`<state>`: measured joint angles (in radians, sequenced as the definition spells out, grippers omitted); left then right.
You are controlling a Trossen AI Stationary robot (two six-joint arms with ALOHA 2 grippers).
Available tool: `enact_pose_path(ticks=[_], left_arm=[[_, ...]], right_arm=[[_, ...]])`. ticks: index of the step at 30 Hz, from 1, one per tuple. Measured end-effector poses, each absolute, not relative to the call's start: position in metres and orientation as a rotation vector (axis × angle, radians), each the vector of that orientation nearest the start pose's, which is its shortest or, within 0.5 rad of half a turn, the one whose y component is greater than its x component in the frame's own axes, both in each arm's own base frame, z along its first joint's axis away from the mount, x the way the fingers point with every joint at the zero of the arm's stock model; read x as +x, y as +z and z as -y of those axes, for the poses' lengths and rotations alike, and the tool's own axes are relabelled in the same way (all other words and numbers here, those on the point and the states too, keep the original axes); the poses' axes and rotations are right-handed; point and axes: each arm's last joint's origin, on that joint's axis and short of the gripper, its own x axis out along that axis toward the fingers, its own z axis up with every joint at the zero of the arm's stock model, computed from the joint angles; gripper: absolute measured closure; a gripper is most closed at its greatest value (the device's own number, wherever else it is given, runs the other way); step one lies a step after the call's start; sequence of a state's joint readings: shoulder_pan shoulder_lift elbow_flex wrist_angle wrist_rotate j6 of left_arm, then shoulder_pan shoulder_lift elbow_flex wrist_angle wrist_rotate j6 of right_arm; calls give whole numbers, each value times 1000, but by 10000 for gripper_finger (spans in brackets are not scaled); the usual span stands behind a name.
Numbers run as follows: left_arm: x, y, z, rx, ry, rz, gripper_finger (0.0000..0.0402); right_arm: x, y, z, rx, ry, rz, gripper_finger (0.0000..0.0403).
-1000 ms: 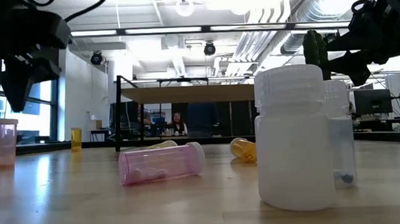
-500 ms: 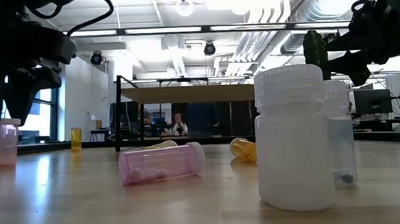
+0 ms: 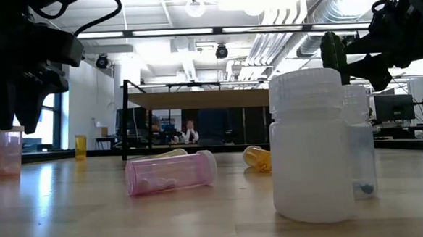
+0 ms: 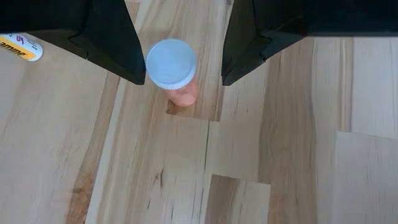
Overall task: Pick and place medicine bottles onto shelf by color
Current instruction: Put the left pink medicine bottle on the shelf
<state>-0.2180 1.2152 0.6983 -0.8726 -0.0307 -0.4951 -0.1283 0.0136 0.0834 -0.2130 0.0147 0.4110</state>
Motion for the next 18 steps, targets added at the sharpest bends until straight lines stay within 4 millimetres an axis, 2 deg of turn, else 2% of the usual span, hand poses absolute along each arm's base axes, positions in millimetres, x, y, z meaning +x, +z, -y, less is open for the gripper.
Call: enact_pose_path(ticks=[7, 18], left_arm=[[184, 187, 40, -246, 181, -1382, 219], [184, 187, 40, -253, 172, -1384, 272]], right_arm=[[91, 170, 12, 418, -170, -112, 169], [91, 170, 12, 418, -170, -112, 169]])
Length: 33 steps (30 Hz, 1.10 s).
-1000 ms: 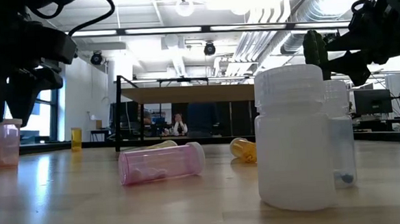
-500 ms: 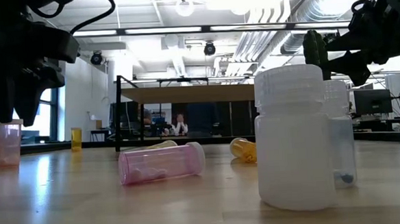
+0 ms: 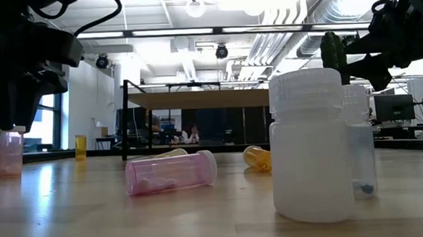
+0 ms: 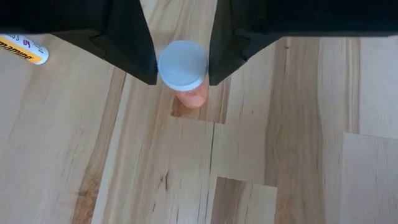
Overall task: Pick and place medicine bottles onto shelf by color
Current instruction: Put the left pink medicine bottle on the shelf
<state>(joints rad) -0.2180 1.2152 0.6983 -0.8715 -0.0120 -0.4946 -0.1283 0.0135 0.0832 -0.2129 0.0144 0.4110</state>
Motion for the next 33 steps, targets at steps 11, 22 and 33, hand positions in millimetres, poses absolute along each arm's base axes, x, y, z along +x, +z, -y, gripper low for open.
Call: enact_pose_path(ticks=[11, 22, 33], left_arm=[[184, 187, 40, -255, 168, -1383, 297], [184, 187, 41, -289, 143, -1395, 297], [207, 229, 32, -396, 123, -1268, 298]], right_arm=[[91, 170, 12, 418, -170, -112, 169], [91, 170, 12, 418, -170, -112, 169], [91, 170, 12, 418, -170, -112, 169]])
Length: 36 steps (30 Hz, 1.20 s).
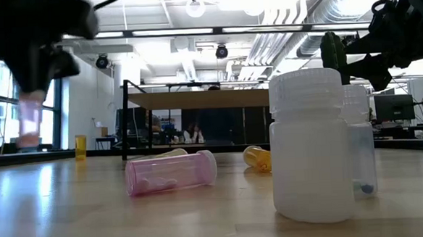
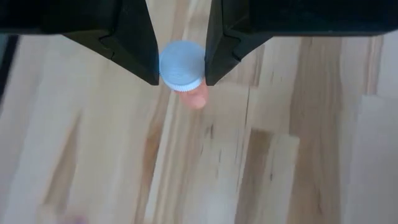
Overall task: Pick and place medicine bottles onto shelf by color
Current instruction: Put the left pink medicine bottle on the shelf
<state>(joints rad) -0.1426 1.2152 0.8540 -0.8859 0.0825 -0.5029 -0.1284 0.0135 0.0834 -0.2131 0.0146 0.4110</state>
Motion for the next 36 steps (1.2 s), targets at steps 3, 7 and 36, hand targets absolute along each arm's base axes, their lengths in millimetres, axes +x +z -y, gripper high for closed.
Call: enact_pose_path(ticks=[3, 7, 36], left_arm=[[214, 249, 20, -427, 149, -1212, 298], [221, 279, -1, -459, 195, -1120, 298], [185, 423, -153, -437, 722, -552, 331]], right_arm=[[91, 170, 12, 418, -170, -112, 169], [91, 170, 12, 418, -170, -112, 169], [91, 170, 12, 418, -170, -112, 169]])
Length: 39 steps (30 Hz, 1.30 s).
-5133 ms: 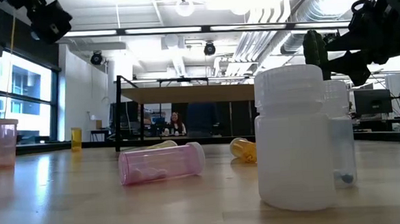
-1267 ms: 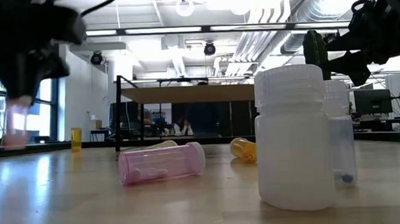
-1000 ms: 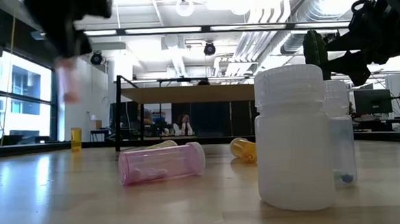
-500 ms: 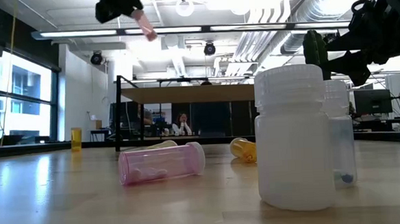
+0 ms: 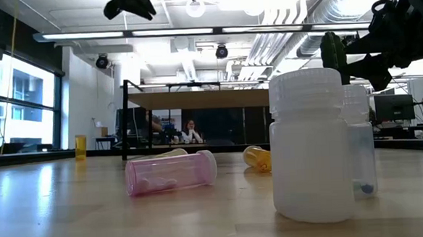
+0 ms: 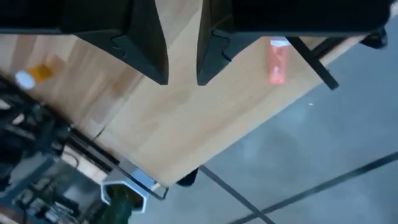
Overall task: Pick and place medicine bottles onto shelf by color
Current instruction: Put the left pink medicine bottle on the shelf
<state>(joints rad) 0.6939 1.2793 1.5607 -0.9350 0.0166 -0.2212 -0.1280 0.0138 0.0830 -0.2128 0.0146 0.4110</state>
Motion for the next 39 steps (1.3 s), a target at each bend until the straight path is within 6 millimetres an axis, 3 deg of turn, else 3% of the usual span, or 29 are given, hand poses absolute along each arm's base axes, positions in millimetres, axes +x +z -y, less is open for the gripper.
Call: enact_pose_path(ticks=[8, 19, 32, 39], left_arm=[[195, 411, -170, -166, 731, -701, 342], [193, 397, -196, -16, 806, -853, 313], [199, 372, -246, -117, 886, -912, 207], [209, 367, -270, -259, 877, -1087, 197]], right_arm=[[91, 170, 12, 418, -170, -112, 169], [91, 170, 12, 418, -170, -112, 169], [91, 170, 12, 418, -170, -112, 169], [91, 170, 12, 418, -170, -112, 169]])
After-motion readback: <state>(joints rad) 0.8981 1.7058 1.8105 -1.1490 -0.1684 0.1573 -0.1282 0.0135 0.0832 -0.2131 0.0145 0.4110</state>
